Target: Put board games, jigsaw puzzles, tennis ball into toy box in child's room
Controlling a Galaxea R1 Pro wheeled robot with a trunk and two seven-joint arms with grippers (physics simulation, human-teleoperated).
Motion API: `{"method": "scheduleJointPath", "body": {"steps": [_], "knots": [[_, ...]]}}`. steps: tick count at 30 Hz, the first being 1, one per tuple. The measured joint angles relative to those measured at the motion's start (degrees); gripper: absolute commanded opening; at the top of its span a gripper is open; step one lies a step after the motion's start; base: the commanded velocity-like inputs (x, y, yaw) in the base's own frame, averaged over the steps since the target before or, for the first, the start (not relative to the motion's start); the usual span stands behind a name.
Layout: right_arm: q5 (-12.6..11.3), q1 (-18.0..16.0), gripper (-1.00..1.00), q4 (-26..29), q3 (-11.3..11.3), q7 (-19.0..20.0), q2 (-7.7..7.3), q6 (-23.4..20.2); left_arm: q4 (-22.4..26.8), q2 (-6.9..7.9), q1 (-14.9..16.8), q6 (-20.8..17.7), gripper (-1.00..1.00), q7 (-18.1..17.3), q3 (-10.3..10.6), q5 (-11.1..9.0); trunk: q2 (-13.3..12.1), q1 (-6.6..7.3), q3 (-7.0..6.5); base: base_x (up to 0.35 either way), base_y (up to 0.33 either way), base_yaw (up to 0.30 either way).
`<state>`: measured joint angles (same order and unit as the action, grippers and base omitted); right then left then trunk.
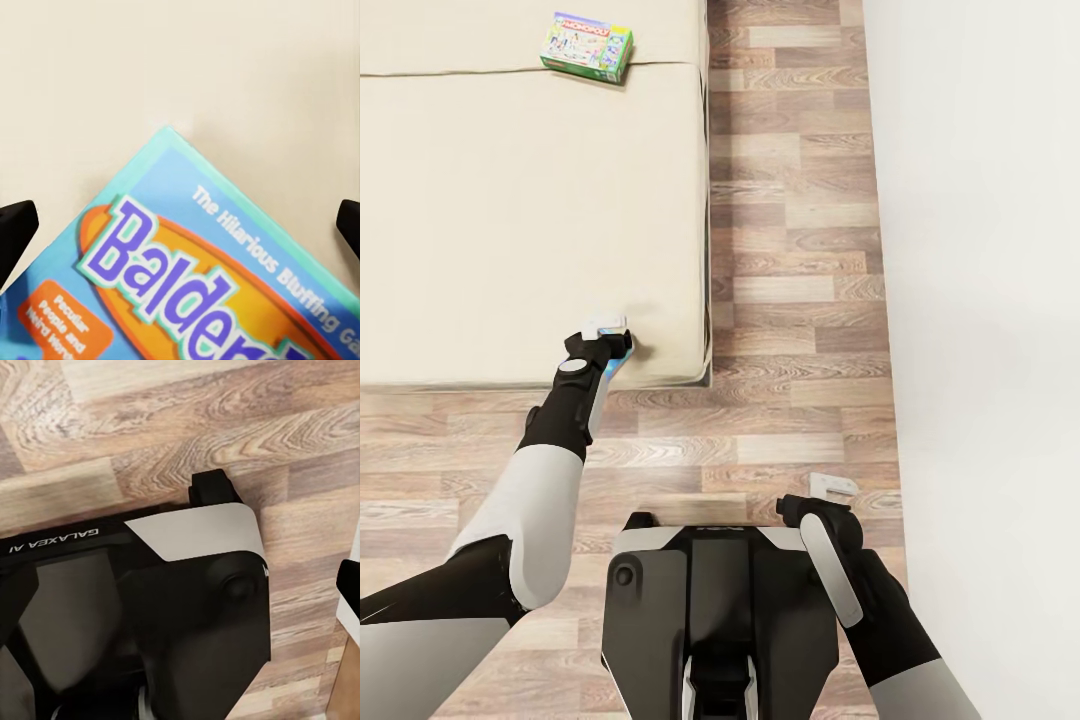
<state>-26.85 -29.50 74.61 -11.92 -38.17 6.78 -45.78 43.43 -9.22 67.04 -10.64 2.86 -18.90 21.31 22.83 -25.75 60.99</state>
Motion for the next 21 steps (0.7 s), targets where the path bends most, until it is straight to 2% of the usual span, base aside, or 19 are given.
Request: {"method": "scheduleJointPath", "body": {"steps": [21], "knots": [[0.00,0.00,1.00,-0.03,-0.01,0.00,0.00,0.00,0.00,-0.03,0.00,0.07,1.00,0.00,0.00,0.00,0.00,0.00,0.00,-0.032,0.000,0.000]]}}
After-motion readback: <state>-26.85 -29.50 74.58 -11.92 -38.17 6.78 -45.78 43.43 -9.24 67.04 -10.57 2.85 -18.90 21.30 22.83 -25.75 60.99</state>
